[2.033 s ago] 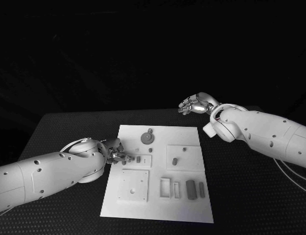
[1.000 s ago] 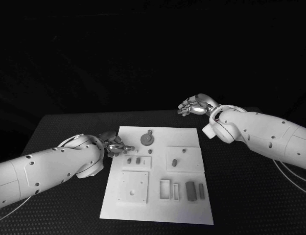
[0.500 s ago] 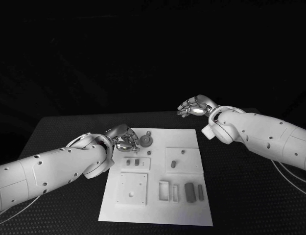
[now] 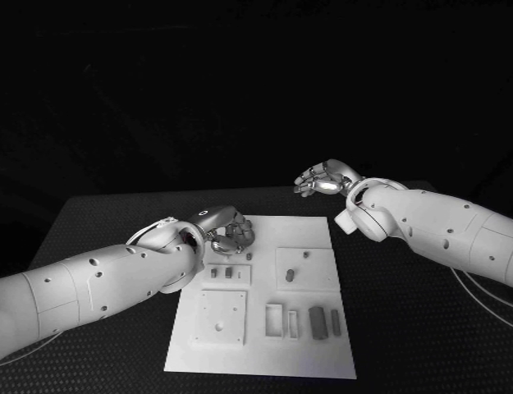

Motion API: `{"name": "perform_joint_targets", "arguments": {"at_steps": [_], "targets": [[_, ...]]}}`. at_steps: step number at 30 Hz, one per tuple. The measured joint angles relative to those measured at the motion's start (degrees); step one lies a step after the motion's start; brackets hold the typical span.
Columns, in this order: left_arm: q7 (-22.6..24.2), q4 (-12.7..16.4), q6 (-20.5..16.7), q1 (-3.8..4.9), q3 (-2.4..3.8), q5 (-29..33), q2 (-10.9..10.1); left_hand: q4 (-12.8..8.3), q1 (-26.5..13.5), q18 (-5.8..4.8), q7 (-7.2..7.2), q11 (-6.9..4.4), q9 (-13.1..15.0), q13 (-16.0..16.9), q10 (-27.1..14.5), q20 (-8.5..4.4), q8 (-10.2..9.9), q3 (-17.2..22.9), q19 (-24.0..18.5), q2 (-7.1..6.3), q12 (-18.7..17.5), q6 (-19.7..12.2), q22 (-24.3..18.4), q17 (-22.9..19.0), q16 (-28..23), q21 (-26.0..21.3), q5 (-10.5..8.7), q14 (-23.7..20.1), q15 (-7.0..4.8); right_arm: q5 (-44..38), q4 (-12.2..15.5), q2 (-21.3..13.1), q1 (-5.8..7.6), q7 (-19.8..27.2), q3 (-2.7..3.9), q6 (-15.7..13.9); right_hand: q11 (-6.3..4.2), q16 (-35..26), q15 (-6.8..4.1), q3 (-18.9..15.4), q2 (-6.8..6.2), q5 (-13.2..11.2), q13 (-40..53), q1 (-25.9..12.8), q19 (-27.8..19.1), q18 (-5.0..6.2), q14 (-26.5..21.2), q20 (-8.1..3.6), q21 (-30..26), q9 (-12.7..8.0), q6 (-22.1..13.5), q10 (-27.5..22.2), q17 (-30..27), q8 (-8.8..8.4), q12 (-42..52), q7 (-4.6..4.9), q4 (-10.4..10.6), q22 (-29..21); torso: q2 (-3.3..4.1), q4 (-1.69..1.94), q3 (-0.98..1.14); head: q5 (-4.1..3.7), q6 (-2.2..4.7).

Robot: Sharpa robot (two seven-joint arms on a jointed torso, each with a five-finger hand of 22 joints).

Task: Assemble the parts on the task board

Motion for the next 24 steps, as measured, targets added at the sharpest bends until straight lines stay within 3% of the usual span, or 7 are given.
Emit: {"name": "perform_joint_targets", "arguments": {"at_steps": [6, 16, 24], "targets": [[0.2, -1.3, 1.2, -0.4, -0.41, -3.5, 1.5, 0.2, 0.0, -0.01, 0.0, 0.09, -0.4, -1.0, 0.8, 0.0, -0.4, -0.2, 0.4, 0.0, -1.3, 0.0, 0.3, 0.6, 0.8, 0.0, -0.15, 0.0, -0.01, 0.0, 0.0, 0.1, 0.0, 0.0, 0.0, 0.0, 0.01, 0.0, 0.0, 0.0, 0.0, 0.0, 0.0, 0.0, 0.0, 0.0, 0.0, 0.0, 0.0, 0.0, 0.0, 0.0, 0.0, 0.0, 0.0, 0.0, 0.0, 0.0, -0.04, 0.02, 0.01, -0.15, -0.02], [0.2, -3.7, 2.6, -2.07, -0.53, -6.9, 3.6, 0.6, 0.2, -0.01, 0.22, 0.3, -1.1, -2.1, 1.4, -0.1, -0.9, -0.9, 1.5, -0.25, -3.2, -0.2, 0.8, 1.3, 2.4, 0.4, -0.15, 0.4, -0.01, 0.0, 0.1, 0.2, 0.0, 0.0, 0.0, 0.1, 0.01, 0.0, 0.0, 0.0, 0.0, 0.0, 0.0, 0.0, 0.0, 0.0, 0.0, 0.0, 0.0, 0.0, 0.0, 0.0, 0.0, 0.0, 0.0, -0.01, 0.0, 0.0, -0.05, 0.03, 0.04, -0.31, -0.15], [0.2, -5.0, 2.4, -2.61, -0.5, -8.1, 4.5, 0.9, 0.3, 0.0, 0.51, 0.5, -1.8, -3.1, 1.5, -0.1, -1.8, -1.3, 1.9, -0.76, -5.1, -1.1, 1.1, 1.6, 3.1, 0.7, -0.15, 0.6, 0.19, 0.0, 0.2, 0.2, 0.0, 0.0, 0.0, 0.1, 0.01, 0.0, 0.0, 0.0, 0.24, 0.0, 0.0, -0.2, 0.0, 0.0, 0.0, 0.0, 0.0, 0.0, 0.0, 0.0, 0.0, 0.0, 0.0, -0.03, 0.0, 0.0, -0.07, 0.03, 0.04, -0.48, -0.2]]}}
